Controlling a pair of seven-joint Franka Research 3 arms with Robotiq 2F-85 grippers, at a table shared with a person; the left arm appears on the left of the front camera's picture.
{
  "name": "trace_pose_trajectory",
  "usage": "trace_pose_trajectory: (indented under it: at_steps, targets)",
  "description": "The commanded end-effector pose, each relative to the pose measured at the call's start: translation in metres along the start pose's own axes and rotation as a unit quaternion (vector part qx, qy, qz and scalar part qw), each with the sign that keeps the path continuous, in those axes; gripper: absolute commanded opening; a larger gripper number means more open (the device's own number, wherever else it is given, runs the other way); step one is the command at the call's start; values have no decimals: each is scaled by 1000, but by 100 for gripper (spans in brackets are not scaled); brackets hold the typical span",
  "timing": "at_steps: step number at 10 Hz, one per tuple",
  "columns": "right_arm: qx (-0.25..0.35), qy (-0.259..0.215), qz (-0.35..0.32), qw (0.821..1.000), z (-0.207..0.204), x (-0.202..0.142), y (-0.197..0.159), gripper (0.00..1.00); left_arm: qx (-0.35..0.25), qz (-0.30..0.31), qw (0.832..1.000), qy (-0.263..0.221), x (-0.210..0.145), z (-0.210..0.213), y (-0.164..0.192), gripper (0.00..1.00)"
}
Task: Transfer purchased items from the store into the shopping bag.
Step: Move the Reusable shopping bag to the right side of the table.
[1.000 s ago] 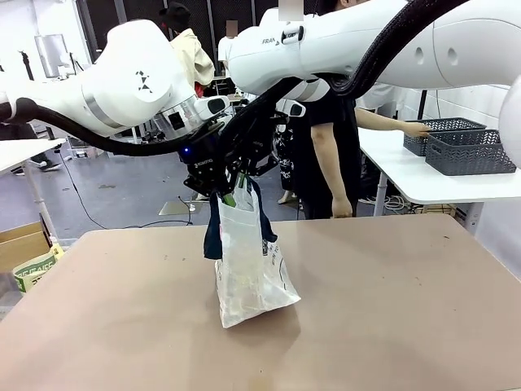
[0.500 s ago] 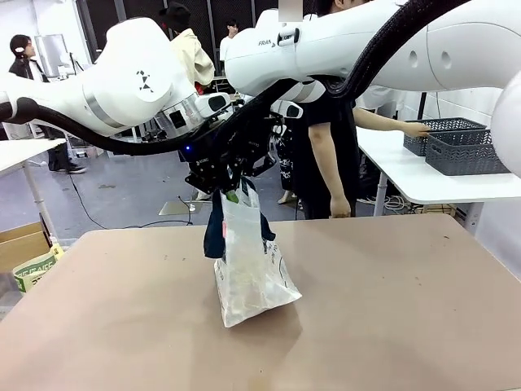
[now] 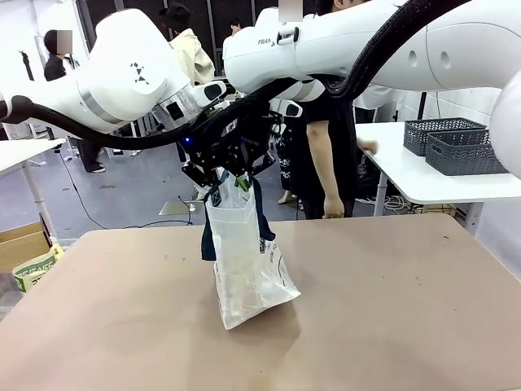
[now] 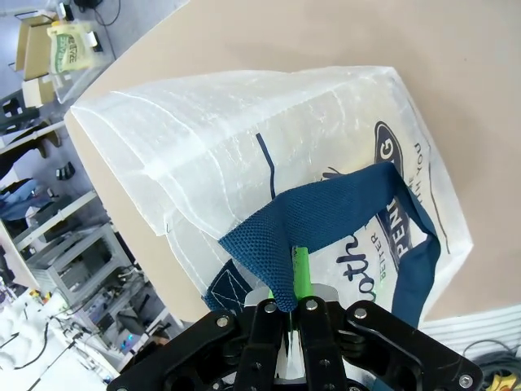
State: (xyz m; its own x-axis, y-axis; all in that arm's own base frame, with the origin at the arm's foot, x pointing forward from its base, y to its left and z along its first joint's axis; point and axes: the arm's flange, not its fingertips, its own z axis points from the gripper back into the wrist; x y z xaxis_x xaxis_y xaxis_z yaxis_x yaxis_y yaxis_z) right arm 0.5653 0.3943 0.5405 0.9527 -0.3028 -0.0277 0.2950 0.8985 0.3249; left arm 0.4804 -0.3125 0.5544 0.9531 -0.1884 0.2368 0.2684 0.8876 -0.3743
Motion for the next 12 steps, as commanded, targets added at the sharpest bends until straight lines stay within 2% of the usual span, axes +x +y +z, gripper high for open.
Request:
trace_pose_trajectory:
  at_steps: [1,12]
  targets:
    - [5,-6,-13,1000,-1,2,7,0,-21,-9,1000,-2,-8,4,4,100]
    - [13,-2,-7,1000,-3,3,8,0,-37,-19,999,-12,-11,6,0,100]
